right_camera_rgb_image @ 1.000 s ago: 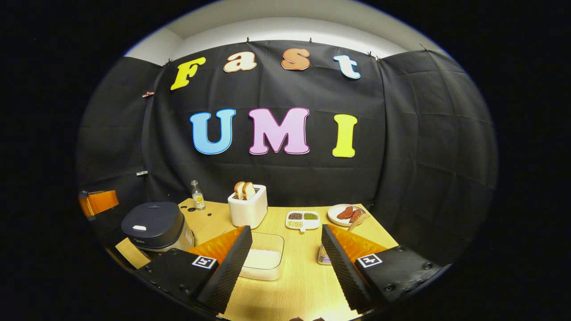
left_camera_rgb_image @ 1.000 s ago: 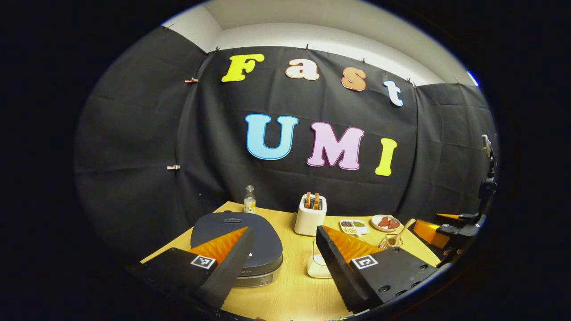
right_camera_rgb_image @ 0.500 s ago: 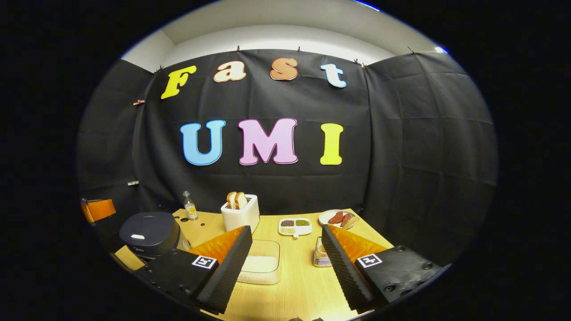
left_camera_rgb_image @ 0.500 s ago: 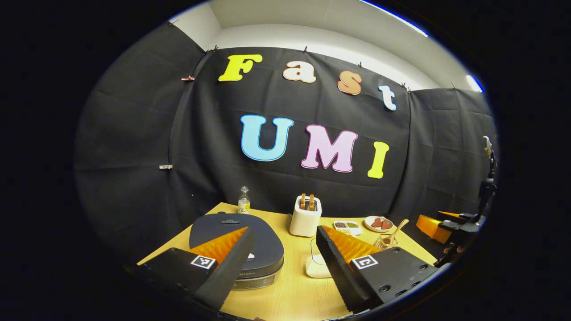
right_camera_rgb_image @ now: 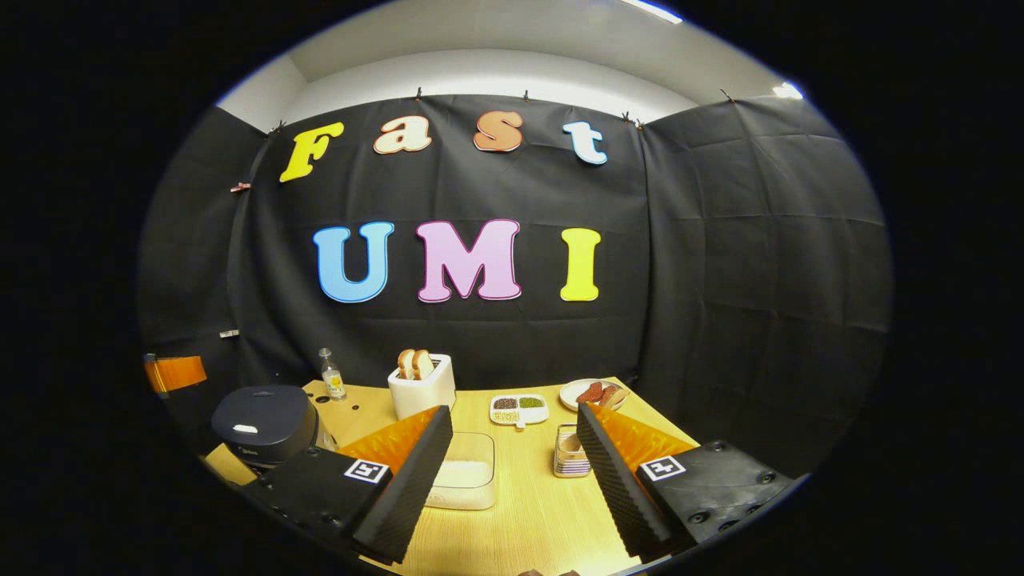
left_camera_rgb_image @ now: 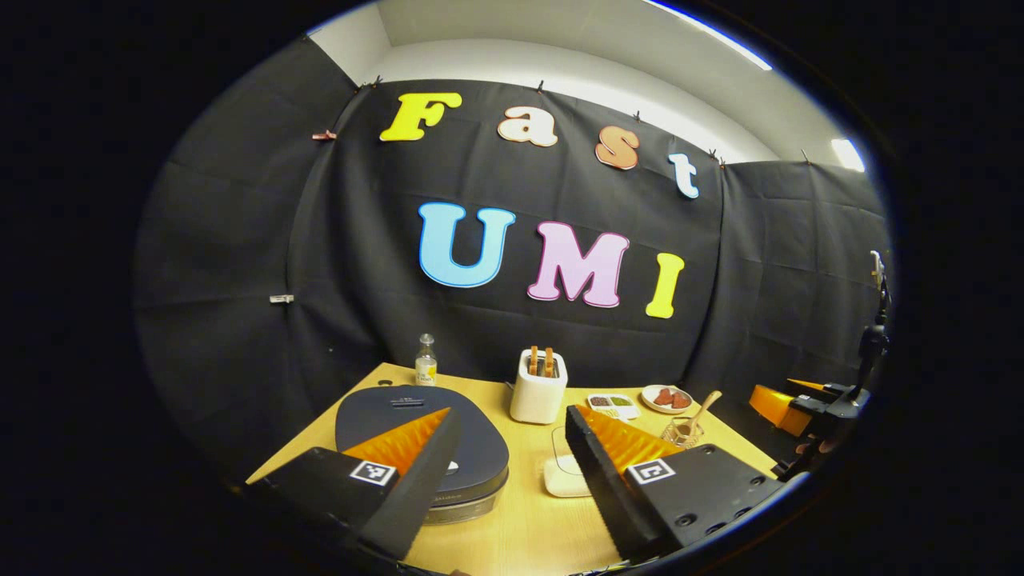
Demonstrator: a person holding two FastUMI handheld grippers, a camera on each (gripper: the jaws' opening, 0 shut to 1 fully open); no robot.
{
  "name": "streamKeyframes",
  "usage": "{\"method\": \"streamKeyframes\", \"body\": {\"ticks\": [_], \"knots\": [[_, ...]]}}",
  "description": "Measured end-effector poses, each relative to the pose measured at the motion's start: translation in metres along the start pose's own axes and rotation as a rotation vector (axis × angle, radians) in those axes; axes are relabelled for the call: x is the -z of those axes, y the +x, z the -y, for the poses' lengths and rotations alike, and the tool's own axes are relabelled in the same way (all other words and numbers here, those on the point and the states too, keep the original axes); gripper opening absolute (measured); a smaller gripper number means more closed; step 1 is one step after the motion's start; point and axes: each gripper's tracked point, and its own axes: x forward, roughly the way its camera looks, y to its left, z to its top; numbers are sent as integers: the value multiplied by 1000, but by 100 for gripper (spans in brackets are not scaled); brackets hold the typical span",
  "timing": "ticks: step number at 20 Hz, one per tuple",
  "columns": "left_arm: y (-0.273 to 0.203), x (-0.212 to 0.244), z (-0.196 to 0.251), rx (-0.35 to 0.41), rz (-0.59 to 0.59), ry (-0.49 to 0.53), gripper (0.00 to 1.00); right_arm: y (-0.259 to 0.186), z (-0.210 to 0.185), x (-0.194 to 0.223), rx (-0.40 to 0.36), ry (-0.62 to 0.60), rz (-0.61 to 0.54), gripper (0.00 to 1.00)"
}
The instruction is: Close the left gripper, press the button to open the rice cooker; take a wooden spoon from the chopstick holder with the right hand, scoop a spoonful of rice and pour it into the rice cooker, then put the wooden spoon back into the chopstick holder.
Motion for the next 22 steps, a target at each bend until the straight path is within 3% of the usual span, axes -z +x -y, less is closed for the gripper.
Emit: {"method": "streamKeyframes", "body": {"ticks": [1, 2, 7, 8, 9, 16, 22], "knots": [[3, -1, -5, -2, -12, 0, 77, 0, 1, -3, 5, -3, 5, 98], [4, 1, -13, -6, -31, 7, 75, 0, 2, -5, 9, -13, 14, 96], [25, 23, -39, -35, -144, -27, 22, 18, 7, 0, 2, -30, 0, 98], [28, 28, -49, -61, -171, -34, 24, 23, 8, 1, -2, -24, -8, 98], [33, 35, -54, -73, -191, -47, 7, 28, 9, 2, -7, -19, -12, 96], [54, 75, -81, -160, -344, -56, 5, 59, 10, 16, -83, 4, -70, 98], [76, 100, -87, -201, -421, -55, 5, 77, 21, 28, -95, 56, -115, 98]]}}
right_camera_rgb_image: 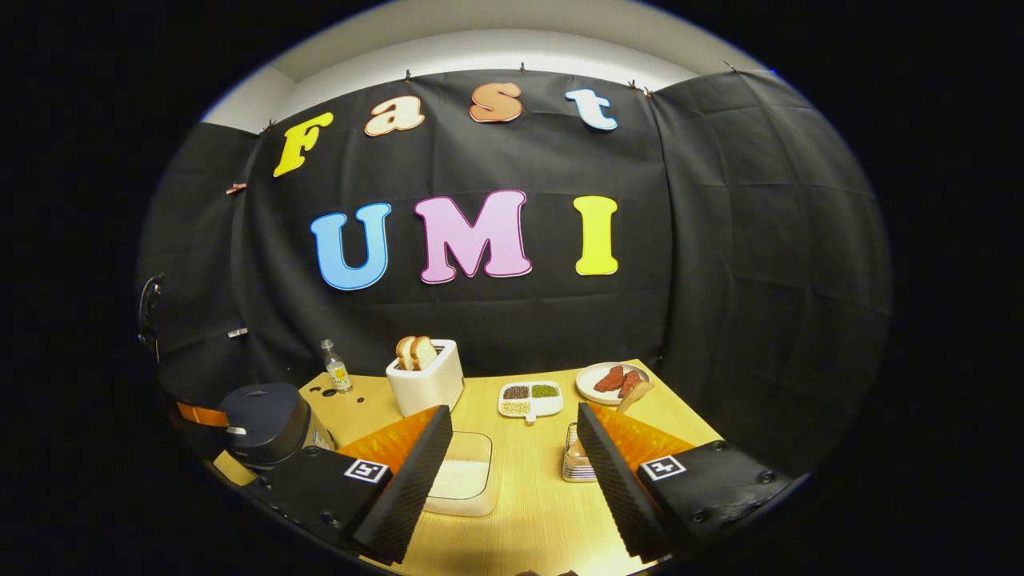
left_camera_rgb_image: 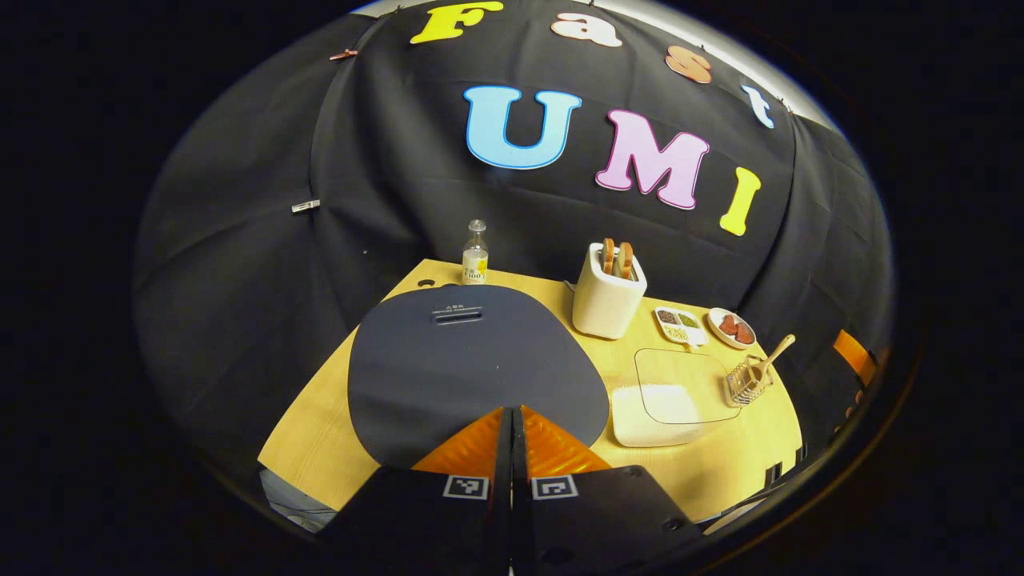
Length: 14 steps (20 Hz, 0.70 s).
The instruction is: Close the left gripper, press the button to open the rice cooker; take a wooden spoon from the chopstick holder with the right hand, scoop a spoonful of rice and pour it into the rice cooker, then put the wooden spoon back into the chopstick holder.
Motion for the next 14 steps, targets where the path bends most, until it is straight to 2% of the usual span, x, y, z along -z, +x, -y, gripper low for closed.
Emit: {"method": "streamKeyframes", "body": {"ticks": [2, 3, 10, 12, 14], "knots": [[7, 7, 2, -6, -27, -8, 3, 5, 5, 1, 0, 9, -5, 98], [9, 11, 1, -13, -38, -6, 6, 7, 6, 1, -3, 11, -9, 98], [15, 20, 0, -79, -82, 65, 6, 18, 17, 19, -24, 29, -70, 98], [18, 25, -2, -81, -93, 15, 6, 21, 20, 24, -28, 36, -82, 98], [14, 20, 0, -73, -56, -66, 6, 25, 23, 29, -33, 40, -99, 99]]}}
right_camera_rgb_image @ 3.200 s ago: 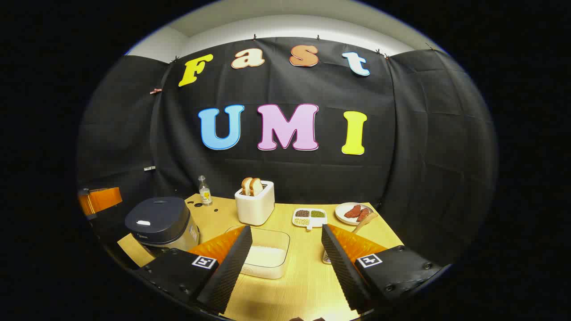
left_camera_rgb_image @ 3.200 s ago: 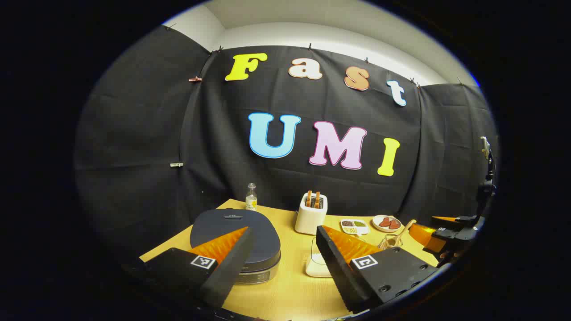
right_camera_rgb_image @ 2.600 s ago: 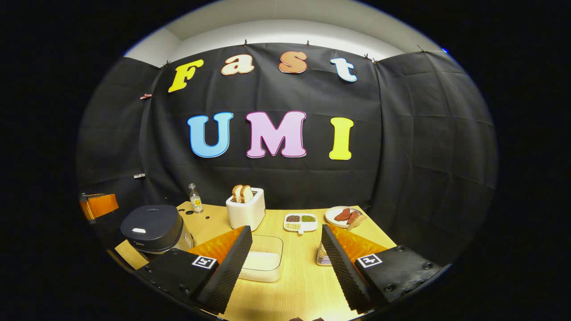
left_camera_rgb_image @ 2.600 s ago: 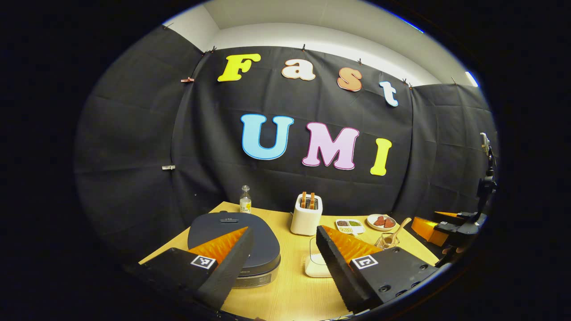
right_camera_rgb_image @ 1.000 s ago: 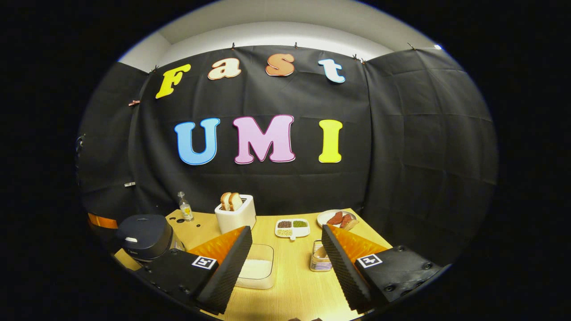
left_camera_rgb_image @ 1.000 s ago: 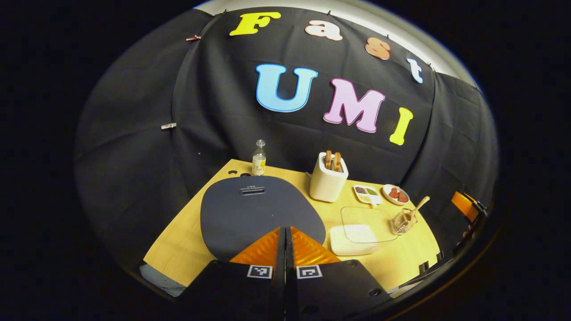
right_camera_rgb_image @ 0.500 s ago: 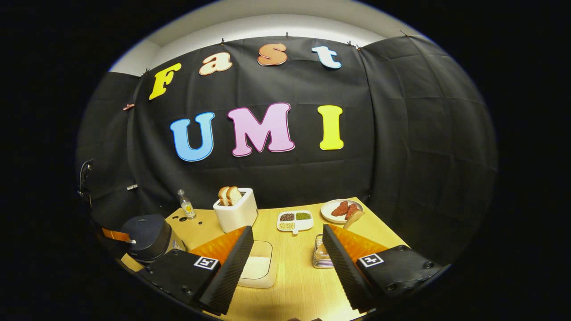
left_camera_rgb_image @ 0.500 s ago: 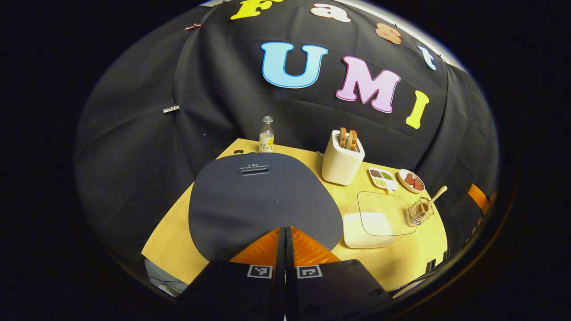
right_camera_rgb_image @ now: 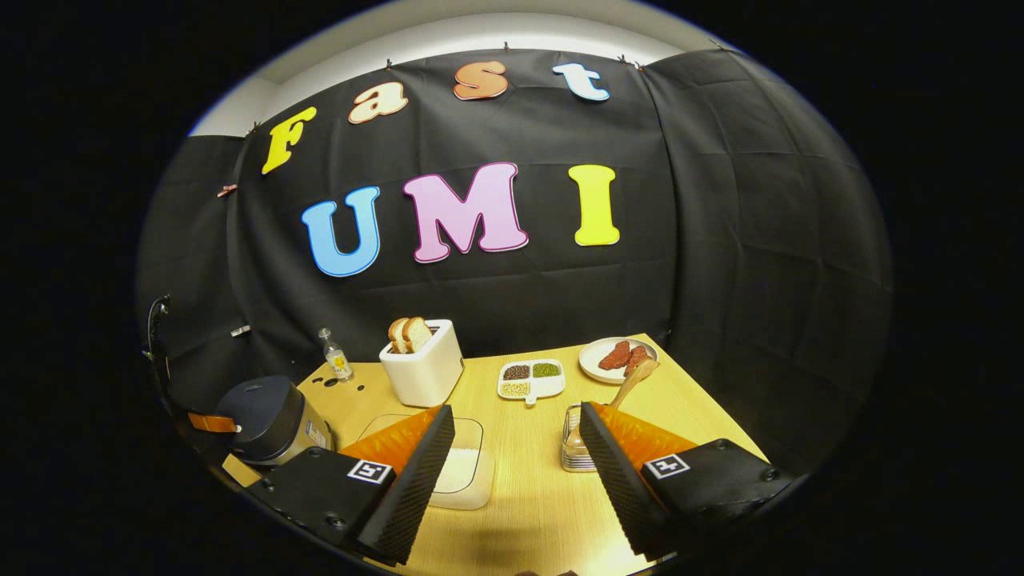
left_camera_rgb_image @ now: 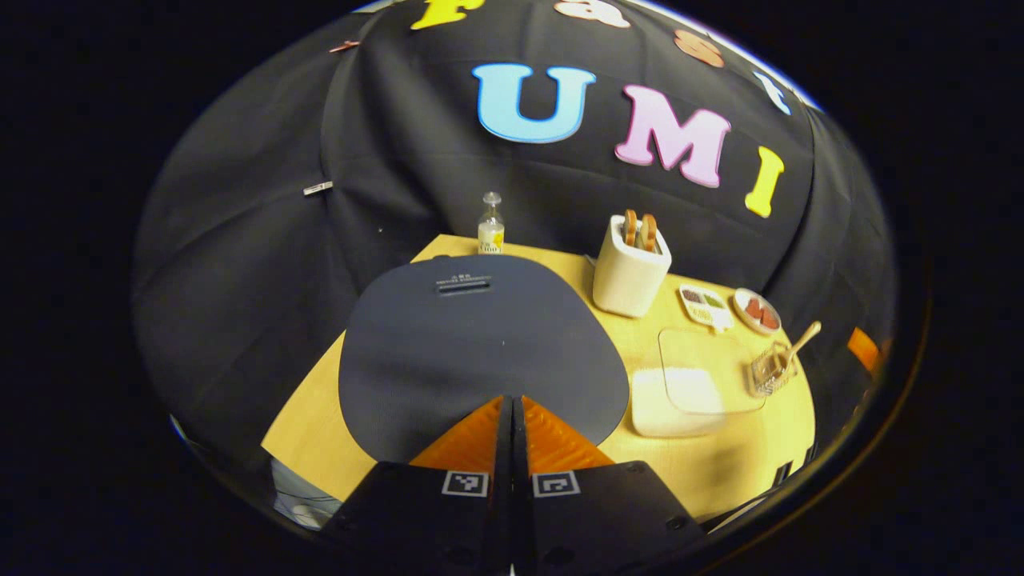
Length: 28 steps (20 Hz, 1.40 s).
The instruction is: Close the left gripper, press the button to open the rice cooker; take a wooden spoon from the chopstick holder with the right hand, scoop a spoonful of rice and pour it into the rice cooker, then put the wooden spoon back into the chopstick holder.
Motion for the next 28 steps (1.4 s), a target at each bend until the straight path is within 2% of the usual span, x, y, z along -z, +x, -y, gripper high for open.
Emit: {"method": "streamKeyframes", "body": {"ticks": [4, 6, 9, 13, 15, 16, 18, 20, 24, 28], "knots": [[-12, 0, 2, -17, 76, -51, 6, 11, 0, 5, -19, -3, -26, 99], [-35, -21, 5, -57, 201, -56, 6, 17, 5, 0, -16, -1, -19, 99], [-80, -68, 14, -117, 398, 1, 7, 27, 16, 4, 1, -2, -31, 99], [-97, -62, 38, -121, 411, -4, 7, 43, 35, 10, 25, -14, -59, 98], [-98, -53, 56, -99, 406, -14, 31, 51, 44, 14, 42, -15, -85, 99], [-97, -47, 62, -97, 398, -27, 35, 56, 46, 18, 46, -14, -104, 99], [-96, -35, 80, -102, 370, -42, 65, 66, 46, 29, 38, -30, -155, 99], [-98, -28, 91, -135, 358, -36, 99, 74, 39, 44, 4, -98, -207, 98], [-113, -21, 117, -142, 362, 15, 98, 86, 33, 47, -45, -131, -213, 99], [-117, -9, 125, -134, 353, -5, 98, 95, 47, 42, -20, -78, -187, 99]]}}
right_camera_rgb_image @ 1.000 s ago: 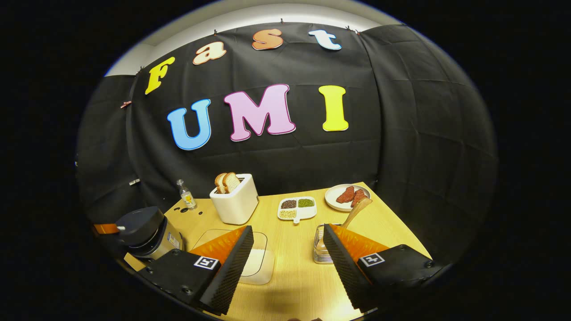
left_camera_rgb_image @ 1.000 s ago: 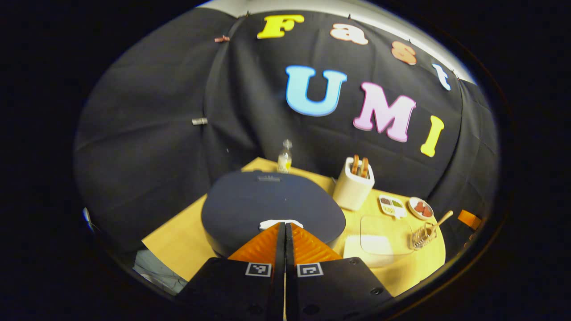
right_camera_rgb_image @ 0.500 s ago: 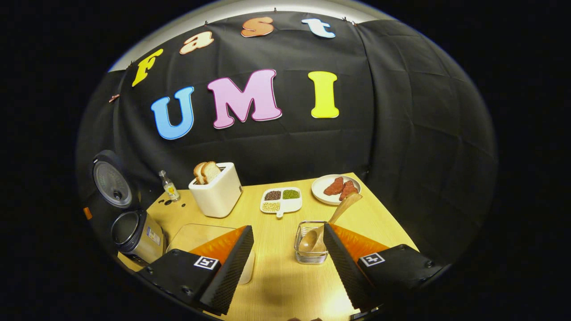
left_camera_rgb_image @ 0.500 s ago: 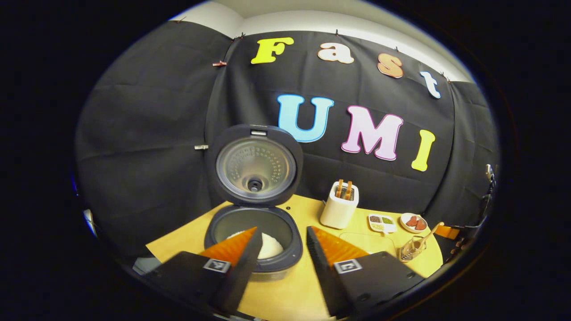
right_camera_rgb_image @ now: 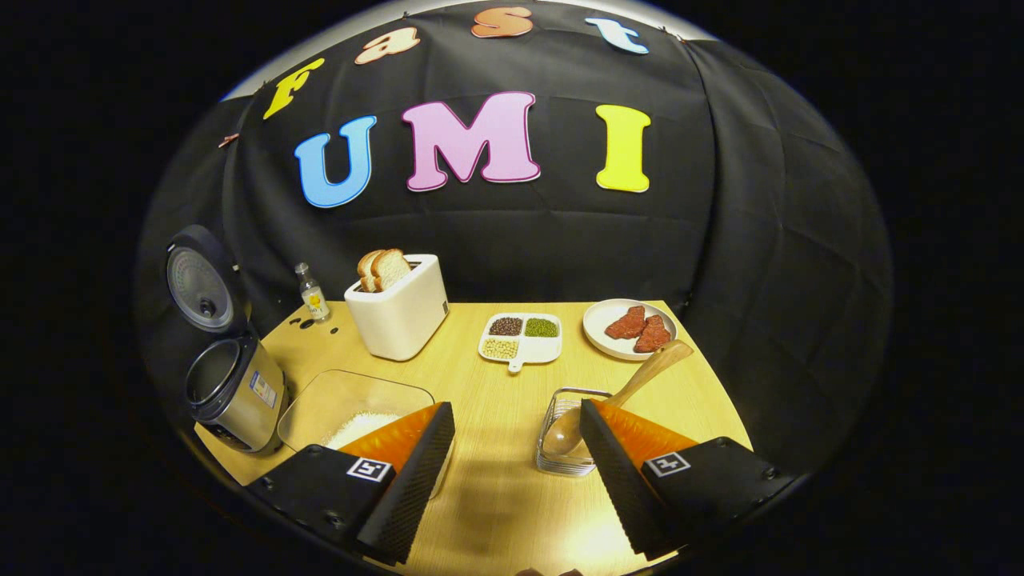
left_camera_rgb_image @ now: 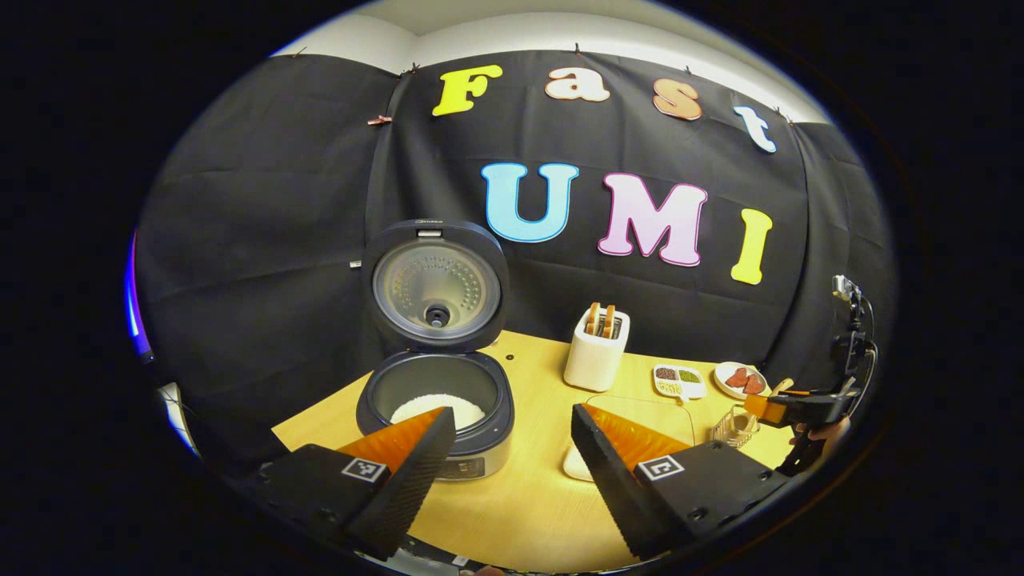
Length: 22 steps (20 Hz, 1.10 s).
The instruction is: Close the left gripper, press the button to open the rice cooker; take a wooden spoon from the chopstick holder with the right hand, scoop a spoonful of rice and pour it into the rice cooker, then put the wooden spoon back into the chopstick holder.
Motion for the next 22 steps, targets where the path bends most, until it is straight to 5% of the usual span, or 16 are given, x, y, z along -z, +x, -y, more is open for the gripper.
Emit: {"method": "streamKeyframes", "body": {"ticks": [8, 15, 22], "knots": [[4, 48, 15, 70, -81, -44, 95, 10, 62, -3, 97, 209, 53, 99], [15, 72, 18, 60, -162, -34, 95, 64, 132, 12, 219, 372, 34, 98], [13, 98, 26, 22, -225, -65, 95, 121, 129, 25, 181, 472, -39, 94]]}}
